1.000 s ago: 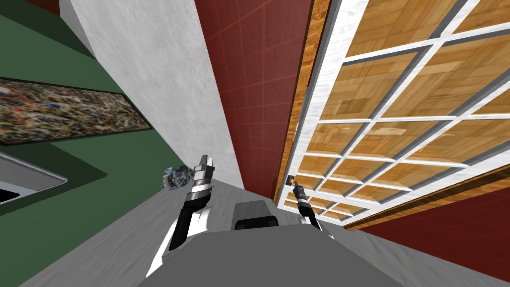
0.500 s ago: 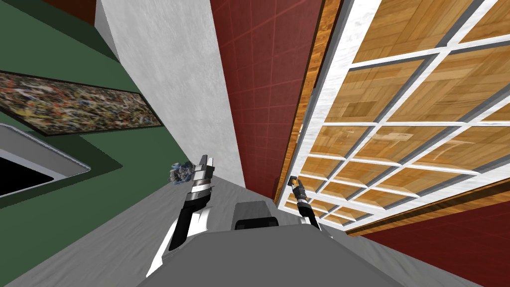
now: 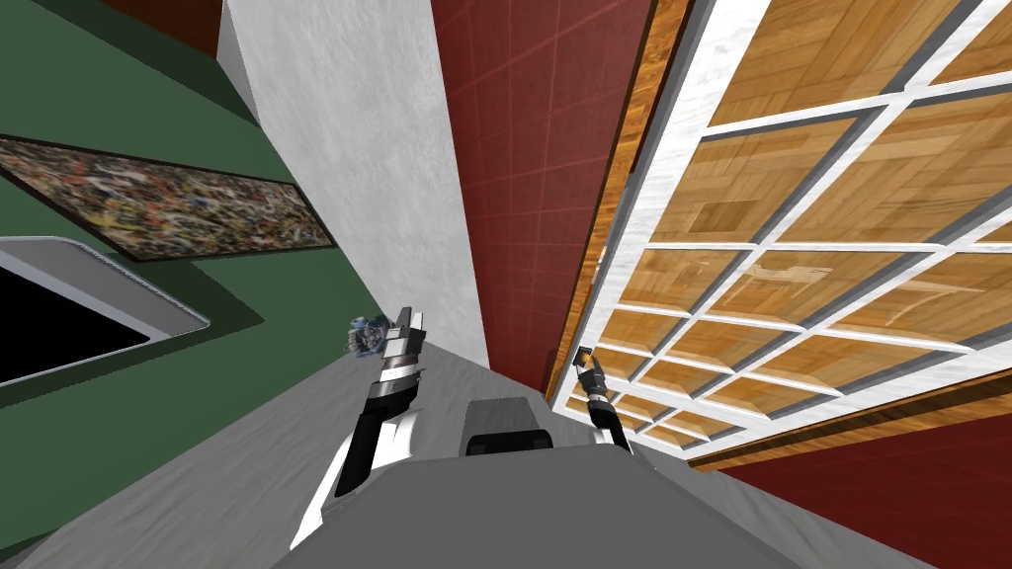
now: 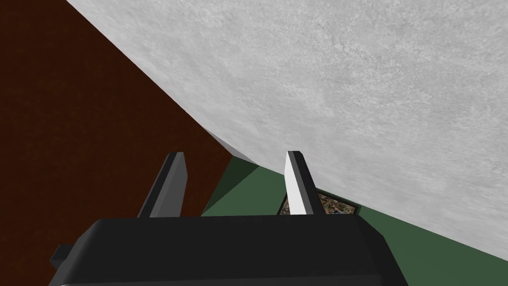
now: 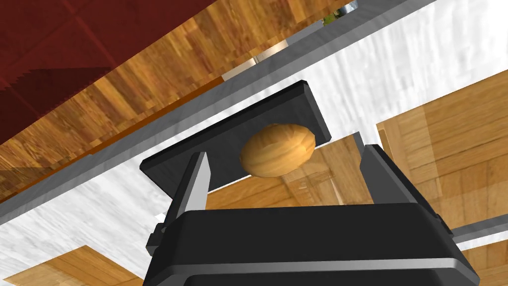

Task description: Pull the door open

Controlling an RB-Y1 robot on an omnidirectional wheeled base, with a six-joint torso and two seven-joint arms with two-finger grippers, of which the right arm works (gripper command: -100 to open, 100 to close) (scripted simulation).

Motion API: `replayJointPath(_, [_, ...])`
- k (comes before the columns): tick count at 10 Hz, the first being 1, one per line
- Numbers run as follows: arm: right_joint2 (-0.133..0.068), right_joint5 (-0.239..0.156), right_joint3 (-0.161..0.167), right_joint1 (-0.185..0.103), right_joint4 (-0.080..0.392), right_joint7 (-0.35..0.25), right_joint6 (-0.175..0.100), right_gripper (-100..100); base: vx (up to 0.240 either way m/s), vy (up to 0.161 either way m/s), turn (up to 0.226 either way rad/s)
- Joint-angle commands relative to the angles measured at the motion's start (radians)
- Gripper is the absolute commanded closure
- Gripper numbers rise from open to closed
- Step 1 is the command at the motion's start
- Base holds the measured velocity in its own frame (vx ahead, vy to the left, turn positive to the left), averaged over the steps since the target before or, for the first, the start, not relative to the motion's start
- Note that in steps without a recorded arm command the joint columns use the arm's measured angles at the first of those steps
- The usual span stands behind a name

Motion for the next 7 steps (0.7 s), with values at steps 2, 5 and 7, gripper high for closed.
replayJointPath(2, [0.004,-0.029,0.010,0.000,-0.008,-0.071,0.002,-100,-0.051,-0.006,0.028])
replayJointPath(5, [0.009,-0.069,0.023,0.000,-0.016,-0.150,0.004,-100,-0.057,-0.005,0.047])
replayJointPath(7, [0.012,-0.090,0.031,-0.001,-0.021,-0.196,0.005,-100,-0.049,-0.003,0.035])
